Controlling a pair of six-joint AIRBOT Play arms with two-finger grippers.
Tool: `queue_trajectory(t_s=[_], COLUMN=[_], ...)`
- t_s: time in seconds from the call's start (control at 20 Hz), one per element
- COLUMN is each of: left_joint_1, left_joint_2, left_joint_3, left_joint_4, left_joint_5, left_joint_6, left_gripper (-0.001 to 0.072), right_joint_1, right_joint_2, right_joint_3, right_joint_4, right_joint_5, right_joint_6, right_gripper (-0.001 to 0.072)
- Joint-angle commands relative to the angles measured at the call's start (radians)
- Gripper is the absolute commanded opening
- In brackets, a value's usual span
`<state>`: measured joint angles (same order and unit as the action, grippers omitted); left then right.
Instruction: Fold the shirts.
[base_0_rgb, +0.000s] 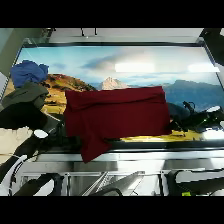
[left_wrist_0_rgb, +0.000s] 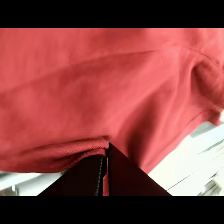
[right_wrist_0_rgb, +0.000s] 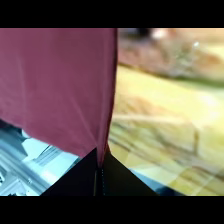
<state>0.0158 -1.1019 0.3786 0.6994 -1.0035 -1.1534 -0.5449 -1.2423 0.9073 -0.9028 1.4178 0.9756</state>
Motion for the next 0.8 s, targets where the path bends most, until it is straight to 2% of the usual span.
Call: queue_trajectory(t_s=[0.0, 0.1, 0.2, 0.3, 0.4, 0.55, 0.75], left_joint_1=[0.014, 0.060, 0.138, 0.208, 0.226, 0.208, 0.097], left_joint_2=[0.077, 0.146, 0.214, 0.246, 0.229, 0.117, -0.147], left_joint_3=[0.111, 0.187, 0.237, 0.264, 0.304, 0.460, 0.756], left_joint_4=[0.097, 0.274, 0.351, 0.324, 0.283, 0.205, 0.164], left_joint_5=[-0.094, -0.187, -0.246, -0.268, -0.286, -0.277, -0.270], left_joint_6=[-0.042, -0.148, -0.167, -0.142, -0.103, -0.072, -0.051], left_gripper=[0.0016, 0.0016, 0.0016, 0.0016, 0.0016, 0.0016, 0.0016], right_joint_1=[-0.030, -0.092, -0.153, -0.161, -0.150, -0.110, 0.023], right_joint_2=[0.019, 0.046, 0.071, 0.087, 0.102, 0.103, 0.073], right_joint_3=[0.001, 0.001, 0.001, 0.001, 0.005, 0.044, 0.097], right_joint_4=[0.006, 0.002, -0.024, 0.015, 0.141, 0.298, 0.391], right_joint_5=[0.028, 0.028, 0.039, 0.050, 0.038, -0.026, -0.254], right_joint_6=[0.001, 0.026, 0.068, 0.064, 0.012, -0.028, -0.064], right_gripper=[0.0018, 0.0018, 0.0018, 0.0018, 0.0019, 0.0018, 0.0019])
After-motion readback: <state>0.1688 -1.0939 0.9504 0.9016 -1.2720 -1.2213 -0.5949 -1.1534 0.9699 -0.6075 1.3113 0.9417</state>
